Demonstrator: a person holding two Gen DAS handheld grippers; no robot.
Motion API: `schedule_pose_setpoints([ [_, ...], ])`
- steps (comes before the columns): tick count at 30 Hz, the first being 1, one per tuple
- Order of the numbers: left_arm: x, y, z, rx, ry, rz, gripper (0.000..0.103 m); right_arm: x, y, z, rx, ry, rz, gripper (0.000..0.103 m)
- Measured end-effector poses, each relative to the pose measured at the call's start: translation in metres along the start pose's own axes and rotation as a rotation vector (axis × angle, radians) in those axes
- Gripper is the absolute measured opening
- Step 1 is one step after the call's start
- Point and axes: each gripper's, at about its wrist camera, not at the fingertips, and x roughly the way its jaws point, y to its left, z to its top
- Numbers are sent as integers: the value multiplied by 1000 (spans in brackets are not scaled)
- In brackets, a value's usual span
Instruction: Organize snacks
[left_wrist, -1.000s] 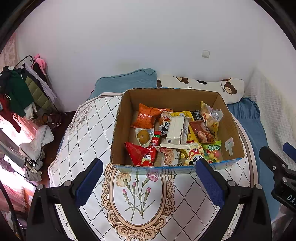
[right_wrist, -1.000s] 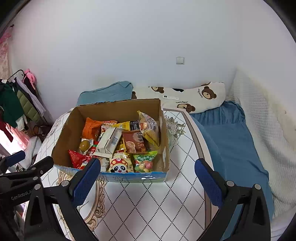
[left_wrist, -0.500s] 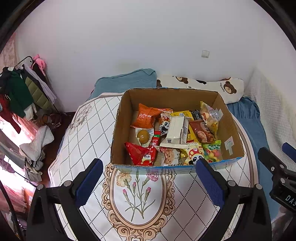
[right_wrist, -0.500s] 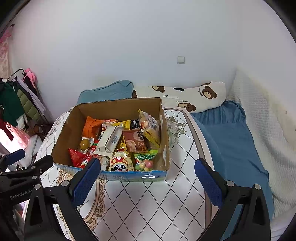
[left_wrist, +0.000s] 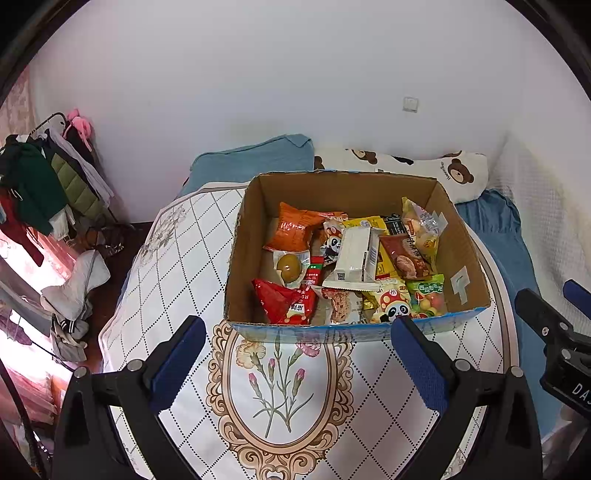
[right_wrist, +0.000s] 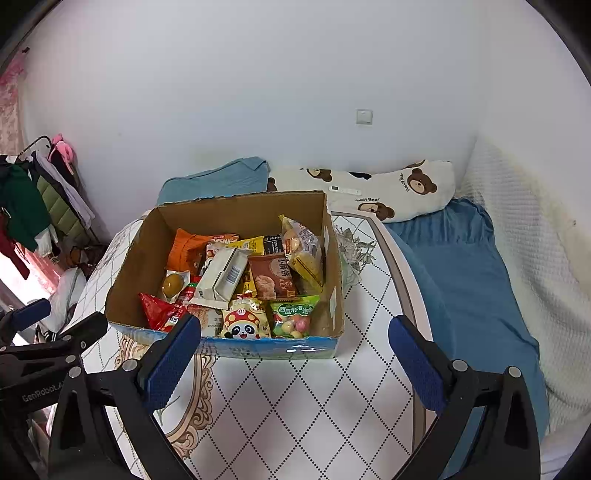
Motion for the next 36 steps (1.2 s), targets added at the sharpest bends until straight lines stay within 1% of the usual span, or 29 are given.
schedule_pose_setpoints([
  [17, -4, 3, -1, 24, 4, -5, 103, -8, 0, -3, -31, 9, 23, 103],
  [36, -6, 4, -5, 30, 6, -7, 103, -5, -2, -8, -18, 27, 24, 103],
])
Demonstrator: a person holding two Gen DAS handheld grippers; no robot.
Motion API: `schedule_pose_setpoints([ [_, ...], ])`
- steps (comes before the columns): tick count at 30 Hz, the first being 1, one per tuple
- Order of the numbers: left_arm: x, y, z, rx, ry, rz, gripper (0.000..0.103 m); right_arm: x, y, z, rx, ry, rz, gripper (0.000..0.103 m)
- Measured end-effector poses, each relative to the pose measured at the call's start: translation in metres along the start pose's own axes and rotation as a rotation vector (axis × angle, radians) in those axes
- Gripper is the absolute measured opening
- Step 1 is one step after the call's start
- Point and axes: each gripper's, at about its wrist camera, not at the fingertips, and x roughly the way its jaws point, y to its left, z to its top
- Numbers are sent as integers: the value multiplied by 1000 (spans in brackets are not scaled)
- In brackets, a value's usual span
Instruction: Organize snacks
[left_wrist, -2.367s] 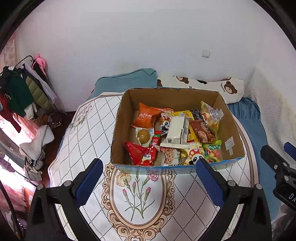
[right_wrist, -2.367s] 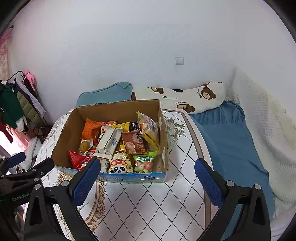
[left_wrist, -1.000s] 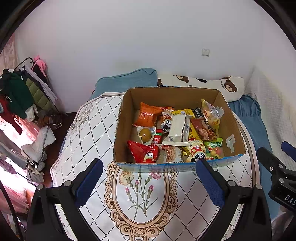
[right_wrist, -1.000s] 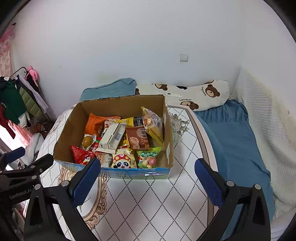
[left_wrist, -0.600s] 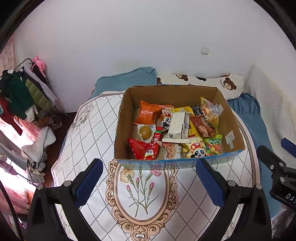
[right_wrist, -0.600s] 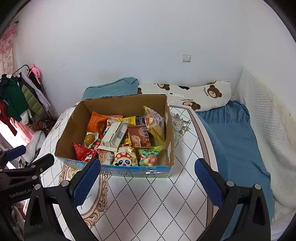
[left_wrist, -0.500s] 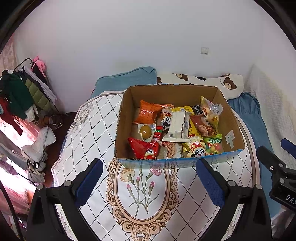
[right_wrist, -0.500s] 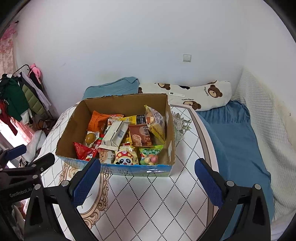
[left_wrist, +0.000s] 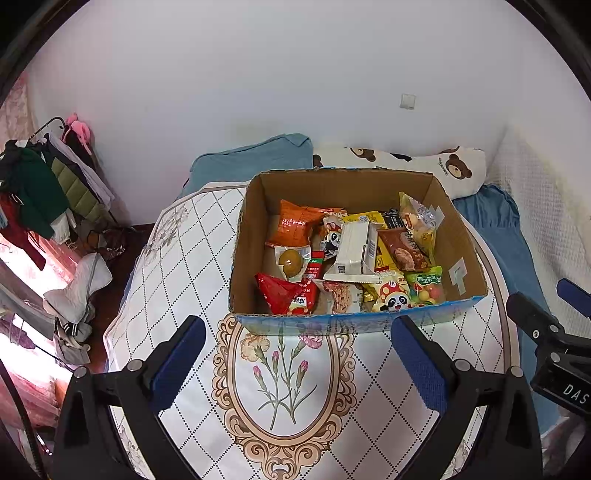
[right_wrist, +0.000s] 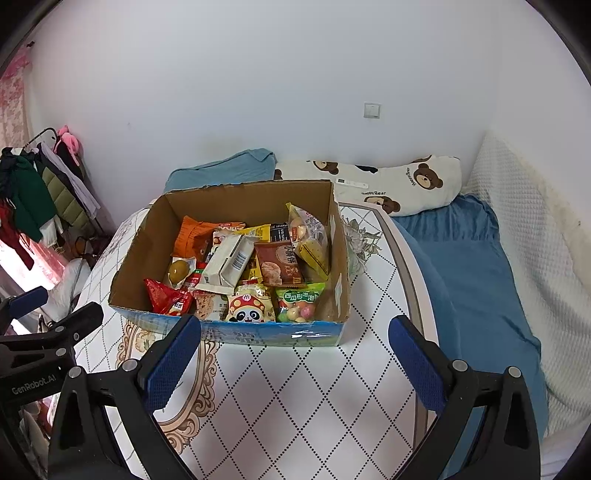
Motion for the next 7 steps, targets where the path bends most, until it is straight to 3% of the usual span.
schedule_pose_setpoints([
  [7, 0, 0, -1, 9, -1, 3, 103, 2, -1, -2, 7, 9, -1, 103],
])
